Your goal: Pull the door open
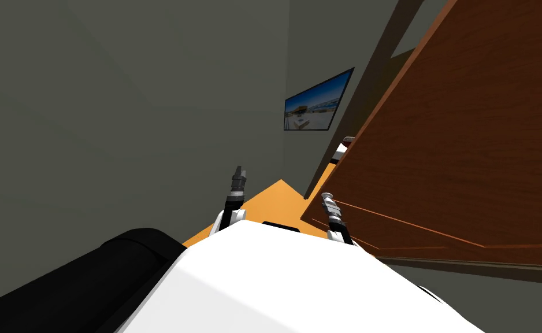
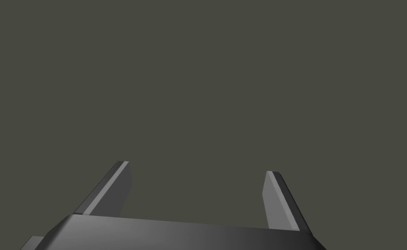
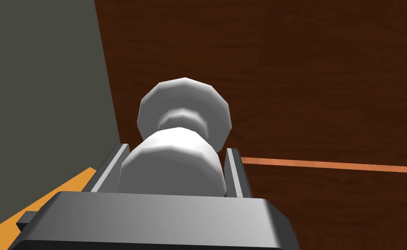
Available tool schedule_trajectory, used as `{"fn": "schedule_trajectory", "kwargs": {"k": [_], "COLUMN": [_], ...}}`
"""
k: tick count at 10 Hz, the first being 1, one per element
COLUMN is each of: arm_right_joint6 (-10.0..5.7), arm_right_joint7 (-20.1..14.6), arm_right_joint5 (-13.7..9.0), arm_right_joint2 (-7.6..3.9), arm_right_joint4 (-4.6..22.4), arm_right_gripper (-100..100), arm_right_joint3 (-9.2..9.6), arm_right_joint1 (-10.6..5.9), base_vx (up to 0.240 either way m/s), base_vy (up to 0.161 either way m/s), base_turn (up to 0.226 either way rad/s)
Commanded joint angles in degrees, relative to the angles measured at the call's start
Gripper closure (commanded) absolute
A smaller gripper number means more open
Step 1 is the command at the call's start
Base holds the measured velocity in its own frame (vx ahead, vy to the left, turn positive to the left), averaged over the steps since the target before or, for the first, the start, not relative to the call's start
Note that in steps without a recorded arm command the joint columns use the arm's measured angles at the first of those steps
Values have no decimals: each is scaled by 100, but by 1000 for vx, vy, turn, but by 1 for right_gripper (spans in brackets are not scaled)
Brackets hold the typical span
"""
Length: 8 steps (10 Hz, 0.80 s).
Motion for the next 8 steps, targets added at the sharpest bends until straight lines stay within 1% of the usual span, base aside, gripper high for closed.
{"fn": "schedule_trajectory", "kwargs": {"k": [1,2,4,6,7,8], "arm_right_joint6": [0,-64,-134,-211,-264,-294], "arm_right_joint7": [0,-153,-292,-443,-548,-607], "arm_right_joint5": [0,88,162,243,299,331], "arm_right_joint2": [0,-70,-154,-244,-306,-342], "arm_right_joint4": [0,-31,-67,-105,-131,-146], "arm_right_gripper": [100,100,100,100,100,100], "arm_right_joint3": [0,151,276,412,507,560], "arm_right_joint1": [0,64,118,176,216,239], "base_vx": [-103,-173,-247,-229,-238,-216], "base_vy": [-31,-28,-14,-50,-35,-25], "base_turn": [43,97,84,70,78,63]}}
